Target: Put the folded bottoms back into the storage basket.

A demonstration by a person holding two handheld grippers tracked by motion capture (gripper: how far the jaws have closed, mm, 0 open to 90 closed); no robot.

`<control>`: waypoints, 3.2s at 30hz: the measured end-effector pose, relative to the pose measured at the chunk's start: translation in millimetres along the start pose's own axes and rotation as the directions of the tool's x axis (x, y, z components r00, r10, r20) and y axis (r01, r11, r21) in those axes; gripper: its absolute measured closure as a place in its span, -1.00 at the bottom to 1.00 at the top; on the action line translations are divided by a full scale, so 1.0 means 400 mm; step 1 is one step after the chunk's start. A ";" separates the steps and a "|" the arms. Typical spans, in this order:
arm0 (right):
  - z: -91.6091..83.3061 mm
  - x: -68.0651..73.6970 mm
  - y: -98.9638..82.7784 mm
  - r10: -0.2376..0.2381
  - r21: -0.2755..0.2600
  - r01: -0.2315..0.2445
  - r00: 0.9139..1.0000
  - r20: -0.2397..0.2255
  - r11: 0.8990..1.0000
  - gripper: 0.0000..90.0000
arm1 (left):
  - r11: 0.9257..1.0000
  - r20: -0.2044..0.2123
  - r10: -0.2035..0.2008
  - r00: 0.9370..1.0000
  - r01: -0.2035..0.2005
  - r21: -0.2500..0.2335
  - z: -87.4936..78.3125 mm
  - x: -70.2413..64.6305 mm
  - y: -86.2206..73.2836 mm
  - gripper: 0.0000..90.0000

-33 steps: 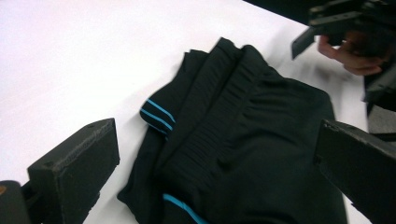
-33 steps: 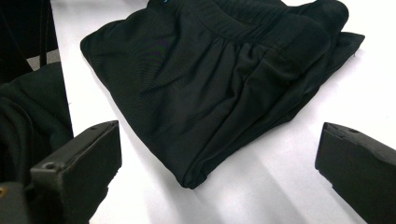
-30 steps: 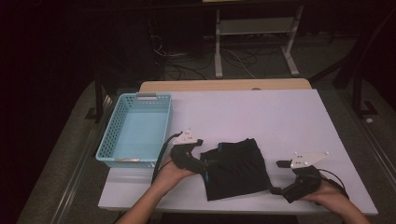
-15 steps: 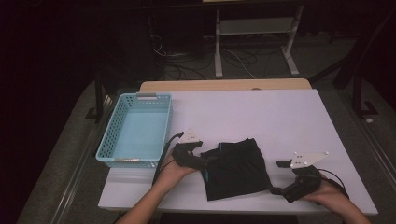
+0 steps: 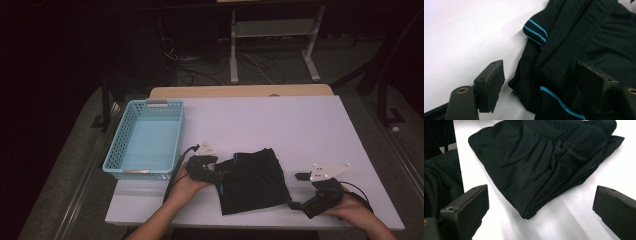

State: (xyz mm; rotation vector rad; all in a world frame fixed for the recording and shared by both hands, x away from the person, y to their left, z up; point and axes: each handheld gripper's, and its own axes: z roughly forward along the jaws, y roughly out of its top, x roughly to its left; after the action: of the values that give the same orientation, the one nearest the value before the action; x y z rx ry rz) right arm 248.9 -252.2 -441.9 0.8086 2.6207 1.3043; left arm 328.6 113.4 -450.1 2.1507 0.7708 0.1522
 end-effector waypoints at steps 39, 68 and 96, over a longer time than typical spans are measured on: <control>-0.014 -0.008 0.014 0.080 -0.048 -0.075 0.991 0.112 0.996 -0.44 | 0.995 0.076 -0.026 0.997 0.019 0.102 0.022 0.006 0.024 0.71; 0.002 0.005 -0.027 0.087 0.044 -0.084 0.994 -0.059 0.995 0.19 | 0.995 0.089 -0.011 0.996 0.003 0.096 0.023 0.012 0.023 0.71; 0.043 0.038 -0.011 -0.054 0.113 0.056 0.998 -0.022 0.992 0.33 | 0.995 0.079 0.001 0.997 -0.009 0.099 0.023 0.008 0.024 0.71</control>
State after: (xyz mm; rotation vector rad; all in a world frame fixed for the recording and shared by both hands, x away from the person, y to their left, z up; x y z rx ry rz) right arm 239.6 -234.6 -454.1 0.7374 2.7325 1.1634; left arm 339.1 104.5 -449.3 2.2383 0.7412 0.0318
